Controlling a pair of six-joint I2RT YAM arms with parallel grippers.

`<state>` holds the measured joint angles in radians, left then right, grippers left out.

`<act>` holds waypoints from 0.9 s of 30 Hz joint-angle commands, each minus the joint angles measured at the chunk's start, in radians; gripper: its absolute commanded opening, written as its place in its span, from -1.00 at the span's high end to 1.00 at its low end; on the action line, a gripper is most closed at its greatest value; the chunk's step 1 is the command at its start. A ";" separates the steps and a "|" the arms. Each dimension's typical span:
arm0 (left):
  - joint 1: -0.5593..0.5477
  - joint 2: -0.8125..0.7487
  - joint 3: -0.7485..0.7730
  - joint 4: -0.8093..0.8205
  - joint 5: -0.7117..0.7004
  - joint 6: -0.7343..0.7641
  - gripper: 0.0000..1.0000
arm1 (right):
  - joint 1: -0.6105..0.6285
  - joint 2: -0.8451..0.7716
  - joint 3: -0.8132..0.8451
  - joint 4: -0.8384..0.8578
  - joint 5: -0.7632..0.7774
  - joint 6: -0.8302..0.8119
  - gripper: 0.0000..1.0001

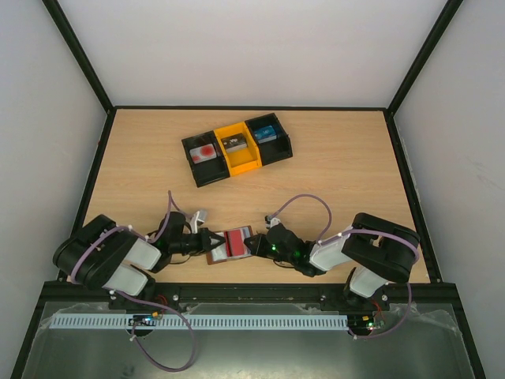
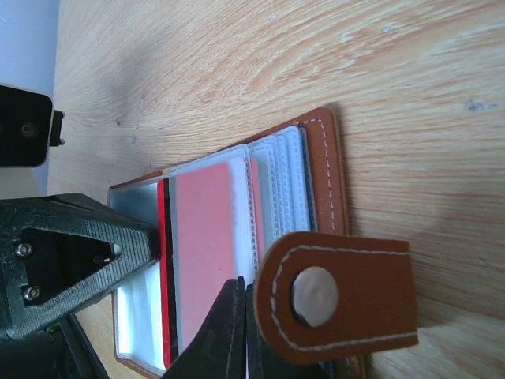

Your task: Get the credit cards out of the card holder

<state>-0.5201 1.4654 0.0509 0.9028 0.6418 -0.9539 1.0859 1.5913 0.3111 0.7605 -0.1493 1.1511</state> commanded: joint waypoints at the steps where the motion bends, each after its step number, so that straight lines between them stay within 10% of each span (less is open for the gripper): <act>1: 0.024 -0.038 -0.010 -0.026 0.019 0.040 0.95 | 0.000 0.010 -0.032 -0.144 0.048 0.008 0.96; 27: 0.003 -0.053 -0.005 -0.066 -0.031 0.051 0.20 | 0.004 -0.183 0.084 -0.312 0.016 -0.025 0.61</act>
<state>-0.5079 1.3834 0.0513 0.8276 0.6228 -0.9031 1.0859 1.4105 0.3523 0.4896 -0.1318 1.1435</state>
